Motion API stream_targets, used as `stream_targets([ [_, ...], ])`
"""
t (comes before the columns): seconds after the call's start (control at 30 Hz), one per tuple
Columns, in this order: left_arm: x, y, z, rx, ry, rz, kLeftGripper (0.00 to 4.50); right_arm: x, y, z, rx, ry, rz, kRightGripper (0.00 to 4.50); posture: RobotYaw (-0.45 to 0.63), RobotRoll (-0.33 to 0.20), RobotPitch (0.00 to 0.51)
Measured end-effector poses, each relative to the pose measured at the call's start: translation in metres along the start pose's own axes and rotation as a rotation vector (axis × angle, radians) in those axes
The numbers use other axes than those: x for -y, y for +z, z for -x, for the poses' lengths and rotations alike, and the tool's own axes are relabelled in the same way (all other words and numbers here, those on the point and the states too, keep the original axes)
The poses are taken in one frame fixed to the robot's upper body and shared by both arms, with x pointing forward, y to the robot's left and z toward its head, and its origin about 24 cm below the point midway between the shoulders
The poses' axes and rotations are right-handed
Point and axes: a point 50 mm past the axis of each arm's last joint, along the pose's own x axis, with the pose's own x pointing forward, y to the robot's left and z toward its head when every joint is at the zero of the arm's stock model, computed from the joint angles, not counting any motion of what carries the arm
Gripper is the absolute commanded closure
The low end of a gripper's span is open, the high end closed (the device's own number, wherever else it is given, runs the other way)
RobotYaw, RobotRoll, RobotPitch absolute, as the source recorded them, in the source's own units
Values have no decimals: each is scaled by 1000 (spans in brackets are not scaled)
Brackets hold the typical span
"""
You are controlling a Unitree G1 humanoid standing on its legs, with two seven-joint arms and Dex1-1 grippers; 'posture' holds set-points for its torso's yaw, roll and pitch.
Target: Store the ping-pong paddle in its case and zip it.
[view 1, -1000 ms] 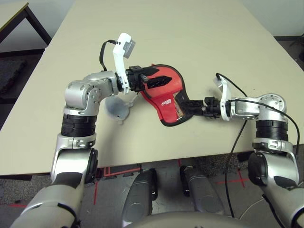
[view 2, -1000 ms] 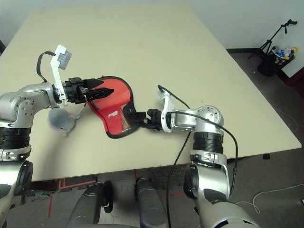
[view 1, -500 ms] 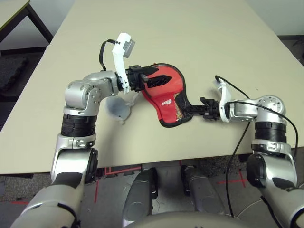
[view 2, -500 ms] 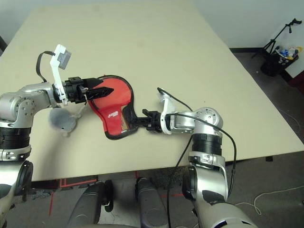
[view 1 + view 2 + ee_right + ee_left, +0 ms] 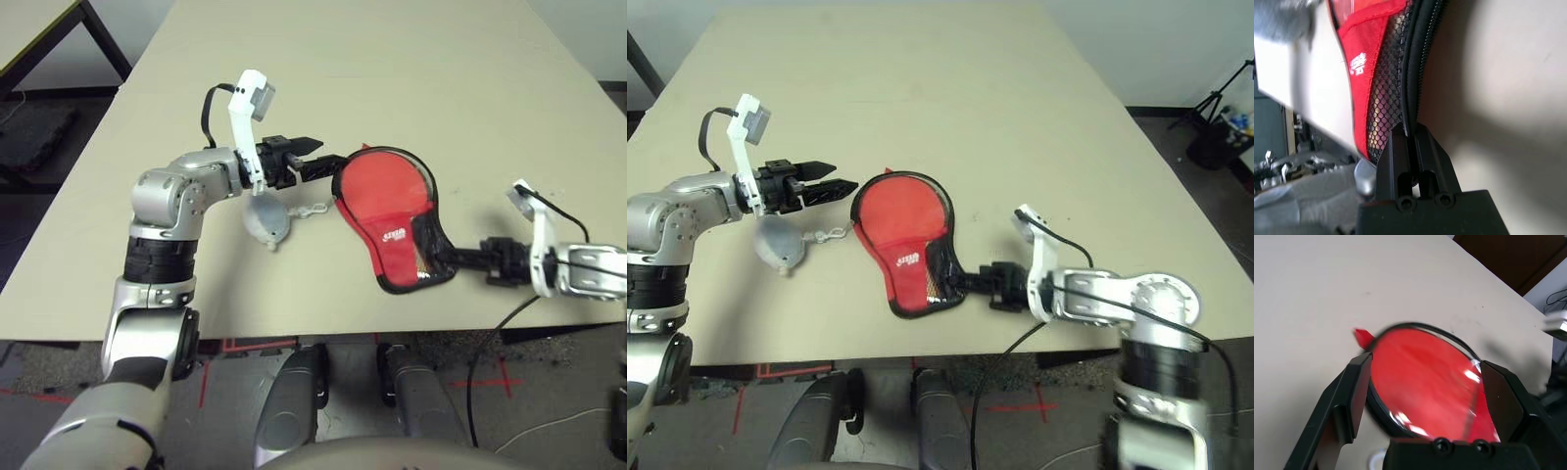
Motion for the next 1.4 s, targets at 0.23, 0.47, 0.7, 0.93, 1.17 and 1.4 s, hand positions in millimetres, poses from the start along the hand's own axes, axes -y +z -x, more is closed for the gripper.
stream_targets([
  [0.23, 1, -2, -5, -9, -20, -2, 0, -15, -12, -13, 9, 38, 11, 4464, -103, 0, 207],
  [0.47, 0, -3, -5, -12, -20, -2, 0, -15, -11, -17, -15, -2, 23, 4464, -96, 0, 206],
  [0.7, -1, -2, -3, -15, -11, -7, 0, -9, -12, -9, -64, -96, 49, 3044, -84, 0, 202],
  [0.93, -2, -2, -2, -17, -5, -10, 0, -20, -9, 18, -183, -124, 185, 761, -99, 0, 198],
  [1.17, -3, 4, -1, -6, -10, -27, 0, -62, 27, 26, -75, -16, 452, 35, -117, 0, 195],
  [1.4, -15, 18, 13, -94, 0, -157, 0, -64, 43, -28, -72, -97, 867, 35, -104, 0, 197],
])
